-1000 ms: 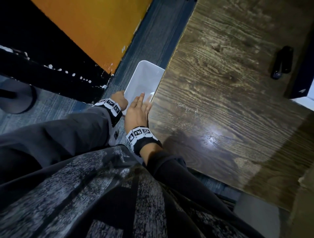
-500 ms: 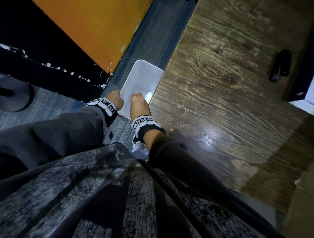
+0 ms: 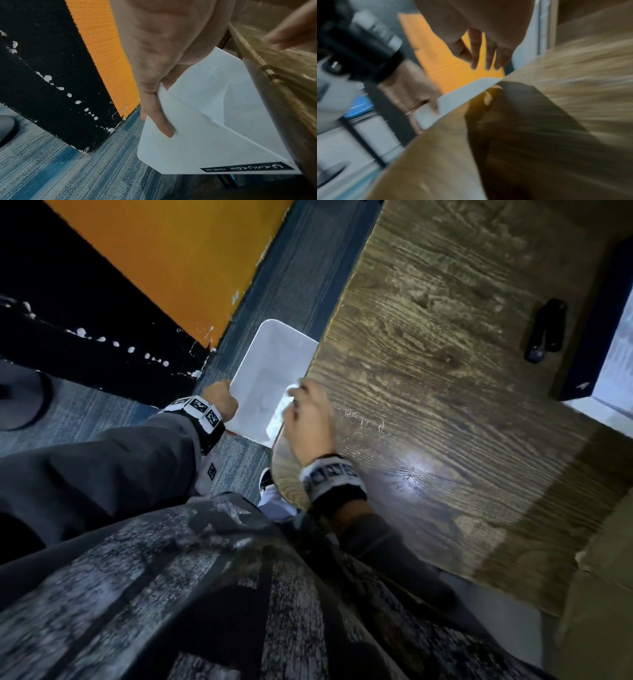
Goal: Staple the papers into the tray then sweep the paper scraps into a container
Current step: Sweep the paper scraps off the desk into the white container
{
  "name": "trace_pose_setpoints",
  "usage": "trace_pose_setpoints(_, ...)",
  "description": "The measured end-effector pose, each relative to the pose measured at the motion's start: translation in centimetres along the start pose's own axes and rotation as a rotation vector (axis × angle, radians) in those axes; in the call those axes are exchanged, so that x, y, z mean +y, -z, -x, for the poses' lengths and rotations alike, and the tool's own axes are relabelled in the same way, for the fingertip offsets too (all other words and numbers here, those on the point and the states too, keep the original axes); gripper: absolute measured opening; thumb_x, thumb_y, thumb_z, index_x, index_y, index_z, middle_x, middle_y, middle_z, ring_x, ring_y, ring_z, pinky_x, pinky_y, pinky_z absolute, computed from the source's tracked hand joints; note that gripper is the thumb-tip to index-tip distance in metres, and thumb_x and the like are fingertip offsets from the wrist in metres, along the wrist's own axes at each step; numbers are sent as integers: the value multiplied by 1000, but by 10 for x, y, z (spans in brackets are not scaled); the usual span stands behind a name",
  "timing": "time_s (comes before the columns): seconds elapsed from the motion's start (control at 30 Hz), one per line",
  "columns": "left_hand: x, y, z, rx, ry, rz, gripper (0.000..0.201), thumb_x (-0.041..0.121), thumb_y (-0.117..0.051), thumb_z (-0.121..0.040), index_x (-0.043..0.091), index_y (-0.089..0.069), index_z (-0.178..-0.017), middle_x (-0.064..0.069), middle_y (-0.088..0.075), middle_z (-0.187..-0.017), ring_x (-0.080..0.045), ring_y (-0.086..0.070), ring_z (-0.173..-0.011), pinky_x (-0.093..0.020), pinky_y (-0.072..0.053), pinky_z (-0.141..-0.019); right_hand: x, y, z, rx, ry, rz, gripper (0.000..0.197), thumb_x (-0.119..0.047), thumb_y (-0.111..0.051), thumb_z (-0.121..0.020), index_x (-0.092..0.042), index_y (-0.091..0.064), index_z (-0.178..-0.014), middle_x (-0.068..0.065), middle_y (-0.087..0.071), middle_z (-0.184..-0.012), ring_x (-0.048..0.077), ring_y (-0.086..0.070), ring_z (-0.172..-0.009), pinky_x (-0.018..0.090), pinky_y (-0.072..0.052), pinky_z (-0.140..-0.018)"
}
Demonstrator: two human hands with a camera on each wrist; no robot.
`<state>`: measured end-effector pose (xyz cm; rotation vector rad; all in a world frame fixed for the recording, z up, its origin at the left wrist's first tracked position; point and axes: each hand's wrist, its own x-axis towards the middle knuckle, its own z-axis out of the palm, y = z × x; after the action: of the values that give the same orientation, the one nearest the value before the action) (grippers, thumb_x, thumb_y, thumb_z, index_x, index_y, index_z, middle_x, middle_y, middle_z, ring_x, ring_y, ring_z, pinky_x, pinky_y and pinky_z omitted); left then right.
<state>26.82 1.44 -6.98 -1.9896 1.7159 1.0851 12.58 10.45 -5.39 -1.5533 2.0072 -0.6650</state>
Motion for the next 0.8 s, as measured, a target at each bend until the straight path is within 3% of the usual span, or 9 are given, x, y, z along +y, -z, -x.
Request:
trace_pose_setpoints(0.1,3,0,0,-5,19,-27,51,-6,-37,-88,6,-47,-136,-23,-56,-132,-39,-53,-121,-44,-44,-99,45,39,16,187,-226,146,43,-22,-46,-83,-1,-59,-118,24,-47,-137,38,-42,-128,43,-38,-107)
trace_pose_setpoints(0.2,7,0,2,-27,45,0,48,-5,-37,-90,5,-48,-136,-22,-55,-134,-37,-54,-121,-41,-44,-99,83,63,29,169,-597,231,60,-29,-45,-93,-1,-31,-144,23,-23,-154,36,-18,-144,46,-20,-117)
trace_pose_setpoints(0.3,11,-1,3,-29,39,28,50,-3,-37,-89,8,-49,-136,-20,-56,-134,-35,-56,-119,-39,-46,-95,87,56,32,104,-752,194,68,-32,-39,-97,3,-12,-149,23,-7,-158,36,-3,-147,42,-7,-119)
trace_pose_setpoints(0.5,12,-2,2,-21,-12,13,54,-4,-37,-87,12,-47,-138,-19,-55,-135,-35,-54,-122,-40,-45,-101,41,17,13,-14,-739,73,73,-29,-35,-96,7,1,-147,24,12,-157,35,15,-146,42,5,-119)
trace_pose_setpoints(0.8,11,-1,-2,-1,-23,32,44,0,-41,-88,5,-53,-129,-21,-57,-132,-35,-55,-121,-39,-45,-99,-18,-35,2,-85,-484,58,70,-23,-38,-94,8,-6,-148,25,7,-157,36,13,-146,42,6,-118)
